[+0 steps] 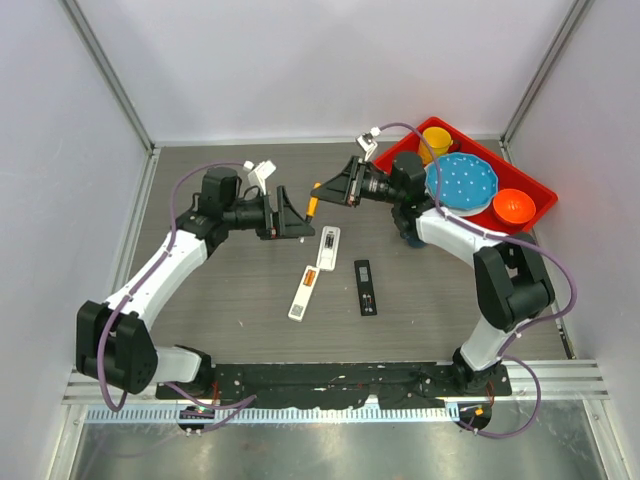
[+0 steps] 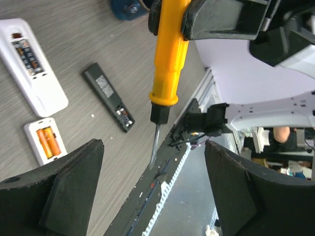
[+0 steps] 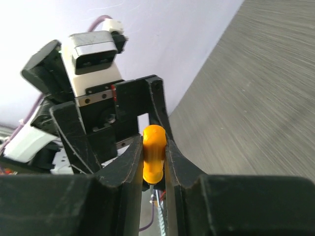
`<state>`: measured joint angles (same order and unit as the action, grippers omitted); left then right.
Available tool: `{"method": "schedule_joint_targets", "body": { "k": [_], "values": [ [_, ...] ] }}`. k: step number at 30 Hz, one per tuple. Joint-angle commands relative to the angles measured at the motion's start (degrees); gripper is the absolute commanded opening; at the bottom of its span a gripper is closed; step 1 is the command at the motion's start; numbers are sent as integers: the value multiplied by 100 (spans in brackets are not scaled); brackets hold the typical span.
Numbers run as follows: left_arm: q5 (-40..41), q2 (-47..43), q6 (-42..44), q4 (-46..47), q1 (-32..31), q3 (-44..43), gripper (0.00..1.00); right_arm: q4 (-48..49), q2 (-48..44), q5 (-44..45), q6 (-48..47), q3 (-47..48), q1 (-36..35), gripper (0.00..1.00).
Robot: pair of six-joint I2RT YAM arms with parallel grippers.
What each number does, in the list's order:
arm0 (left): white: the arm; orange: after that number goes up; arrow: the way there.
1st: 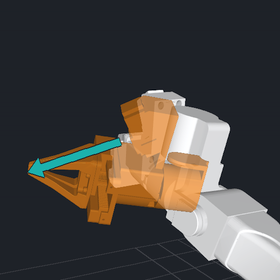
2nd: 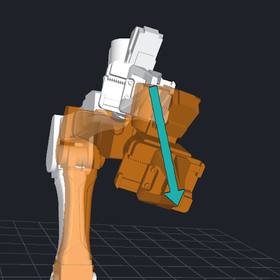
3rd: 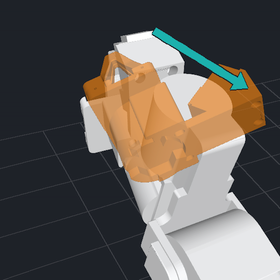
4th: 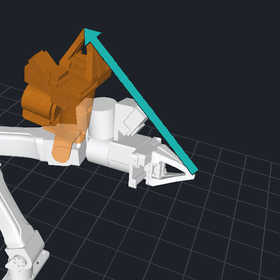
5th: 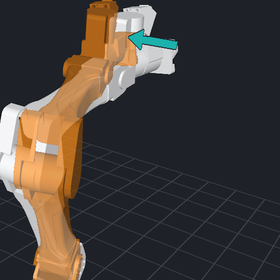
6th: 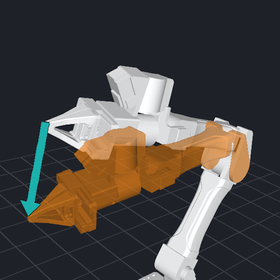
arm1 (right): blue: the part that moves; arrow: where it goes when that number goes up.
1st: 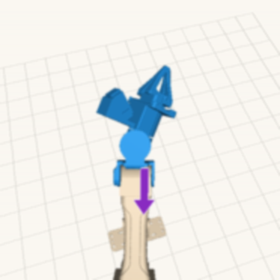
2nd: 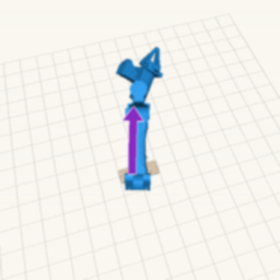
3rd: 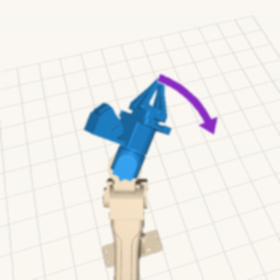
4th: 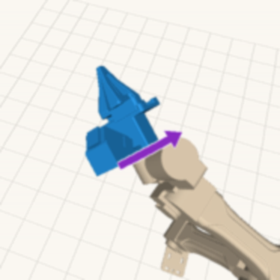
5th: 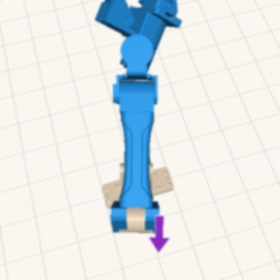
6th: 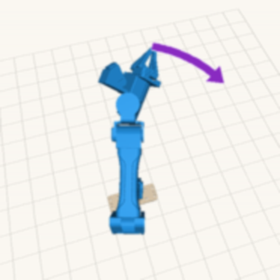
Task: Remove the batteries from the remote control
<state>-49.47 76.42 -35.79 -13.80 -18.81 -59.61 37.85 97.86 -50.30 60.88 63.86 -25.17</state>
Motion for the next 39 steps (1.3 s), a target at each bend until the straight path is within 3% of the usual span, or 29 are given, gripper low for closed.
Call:
{"method": "schedule_joint_targets", "body": {
  "k": [1,6,11,17,22,31,36,39],
  "values": [
    [710,-312,432,-622,-18,-50,88,-1575,-531,729,-1322,197,-32,1],
    [1885,-514,696,-1176,-35,108,91,-2965,-944,1812,-2352,224,-23,1],
    [3275,-357,670,-1827,-368,283,92,-3152,-1129,2436,-2669,-4,-6,1],
    [4804,-84,425,-2004,-1405,547,92,-3284,-1261,2499,-2915,-259,3,1],
    [5456,118,187,-1697,-2257,811,92,-3433,-1261,2640,-2951,-391,21,1],
    [6255,1066,-244,-1406,-3216,934,89,-3547,-1085,2578,-2977,-330,21,1],
    [6608,1419,-420,-1476,-3445,925,74,-3600,-1050,2517,-2986,-260,30,1],
    [6696,1498,-446,-1424,-3481,1004,58,-3653,-1041,2473,-3003,-207,30,1]
  ]
}}
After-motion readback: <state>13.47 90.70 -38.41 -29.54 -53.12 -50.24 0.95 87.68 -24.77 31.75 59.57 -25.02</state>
